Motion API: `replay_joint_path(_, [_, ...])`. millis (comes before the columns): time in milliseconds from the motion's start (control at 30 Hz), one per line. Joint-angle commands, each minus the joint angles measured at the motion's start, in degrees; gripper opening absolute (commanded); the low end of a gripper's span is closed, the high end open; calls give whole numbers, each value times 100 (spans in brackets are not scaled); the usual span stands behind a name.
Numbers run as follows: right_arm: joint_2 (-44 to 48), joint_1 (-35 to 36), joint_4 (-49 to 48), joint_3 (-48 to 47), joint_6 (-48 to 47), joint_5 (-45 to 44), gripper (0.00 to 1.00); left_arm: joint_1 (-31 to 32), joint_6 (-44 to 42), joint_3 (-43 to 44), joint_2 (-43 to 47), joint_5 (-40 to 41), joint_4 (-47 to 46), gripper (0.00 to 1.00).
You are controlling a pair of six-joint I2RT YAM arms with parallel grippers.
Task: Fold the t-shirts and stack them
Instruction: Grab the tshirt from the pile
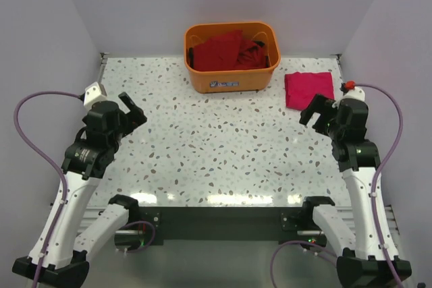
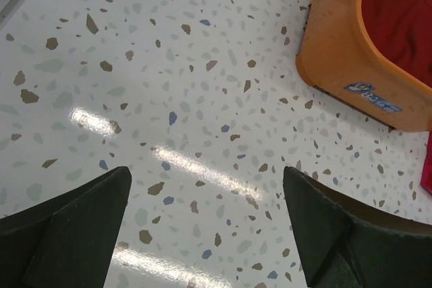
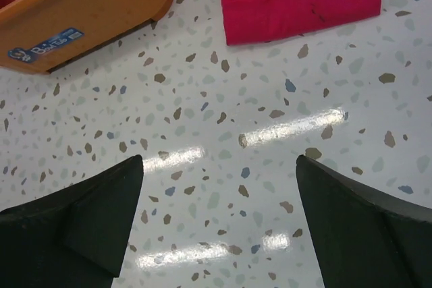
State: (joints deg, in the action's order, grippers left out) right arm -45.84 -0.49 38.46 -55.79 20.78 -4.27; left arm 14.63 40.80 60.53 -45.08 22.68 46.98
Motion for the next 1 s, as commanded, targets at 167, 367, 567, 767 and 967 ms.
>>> replay_joint_path(167, [-1635,249,-1858,-966,-3,1789,99,-48,-151,-296,26,536,-752,100])
replay_joint_path(367, [-4620,1499,-1357,-3796,-619,945,99,-48,-388,-463,-150,510,-849,100])
replay_joint_path(567, [-7206,1570,-1446,-6818,-715,990,99,-48,-221,-569,-247,571,-796,100])
replay_joint_path(767, [-9266,1649,-1881,-8968,-505,816,93,-40,-151,-595,-299,466,-813,100])
replay_joint_path(967, [-9820,1816,-2818,-8772,-197,778,66,-48,-160,-595,-378,378,-761,100])
